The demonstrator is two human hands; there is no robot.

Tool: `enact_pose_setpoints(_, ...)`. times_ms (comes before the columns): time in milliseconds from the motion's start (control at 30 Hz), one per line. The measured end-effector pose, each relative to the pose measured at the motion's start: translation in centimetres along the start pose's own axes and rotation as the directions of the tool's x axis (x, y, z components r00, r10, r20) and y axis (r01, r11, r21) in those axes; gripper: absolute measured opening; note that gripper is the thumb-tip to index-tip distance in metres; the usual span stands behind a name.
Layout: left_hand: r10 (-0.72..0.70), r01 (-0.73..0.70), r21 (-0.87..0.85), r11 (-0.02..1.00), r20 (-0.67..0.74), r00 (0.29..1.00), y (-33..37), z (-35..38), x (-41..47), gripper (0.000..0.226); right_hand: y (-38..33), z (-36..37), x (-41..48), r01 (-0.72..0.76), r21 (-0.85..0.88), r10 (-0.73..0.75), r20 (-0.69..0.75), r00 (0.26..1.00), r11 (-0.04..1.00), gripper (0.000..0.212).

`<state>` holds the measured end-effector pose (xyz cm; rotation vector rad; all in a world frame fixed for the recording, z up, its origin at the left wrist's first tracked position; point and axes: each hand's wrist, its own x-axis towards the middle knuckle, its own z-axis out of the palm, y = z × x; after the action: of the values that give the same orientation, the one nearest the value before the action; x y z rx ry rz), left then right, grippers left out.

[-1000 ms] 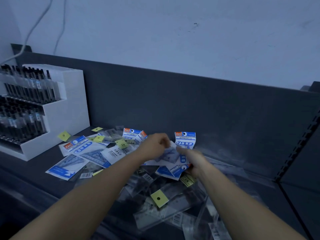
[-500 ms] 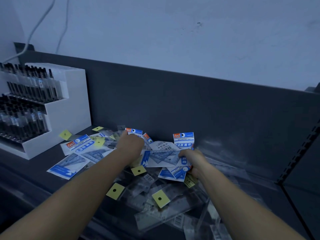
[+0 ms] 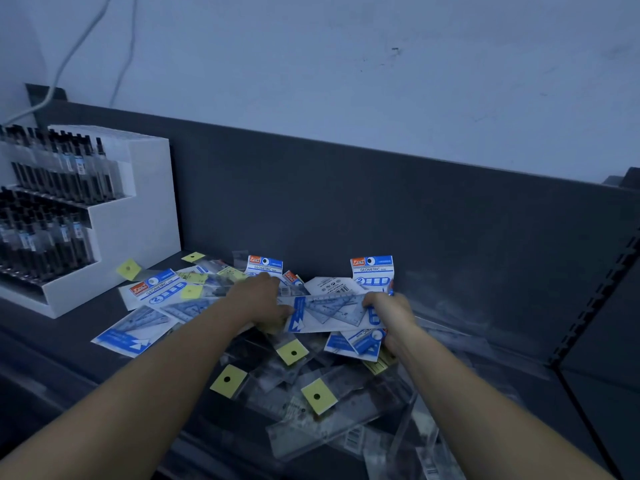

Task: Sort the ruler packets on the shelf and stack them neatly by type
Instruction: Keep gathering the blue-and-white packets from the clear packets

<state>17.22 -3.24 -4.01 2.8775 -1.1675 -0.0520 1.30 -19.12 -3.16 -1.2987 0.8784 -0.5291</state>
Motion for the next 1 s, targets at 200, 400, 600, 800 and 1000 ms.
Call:
enact_pose_setpoints(200,0.019,-0.042,-0.259,0.965,-0.09,0.996,0.4,0.1,0.0,0.032,-0.5,-0.4,-0.1,0.046,0.047,-0.043,-0.078,0.996,0.998,0.017)
enact_pose_setpoints(400,-0.111,0.104,-0.221,0.97,-0.018,0.994,0.6,0.1,0.5,0.04,-0.3,-0.5,0.2,0.032,0.039,-0.028,-0.082,0.996,0.999,0.015)
enact_pose_setpoints(600,-0.106,0.152,-0.357,0.922,0.147,0.983,2.1,-1.0,0.8,0.035,-0.4,-1.0,0.3,0.008,0.048,-0.005,-0.057,0.998,0.999,0.016)
enact_pose_setpoints(800,-0.123,0.134,-0.434,0.891,0.051,0.991,1.6,-0.4,1.5,0.017,-0.4,-1.5,0.4,-0.005,0.007,0.006,-0.04,0.999,1.0,0.012)
enact_pose_setpoints(1000,-0.356,0.111,-0.625,0.773,-0.282,0.891,1.1,-0.5,1.9,0.024,-0.6,-1.5,0.5,-0.018,-0.01,0.018,-0.007,1.0,1.0,0.012)
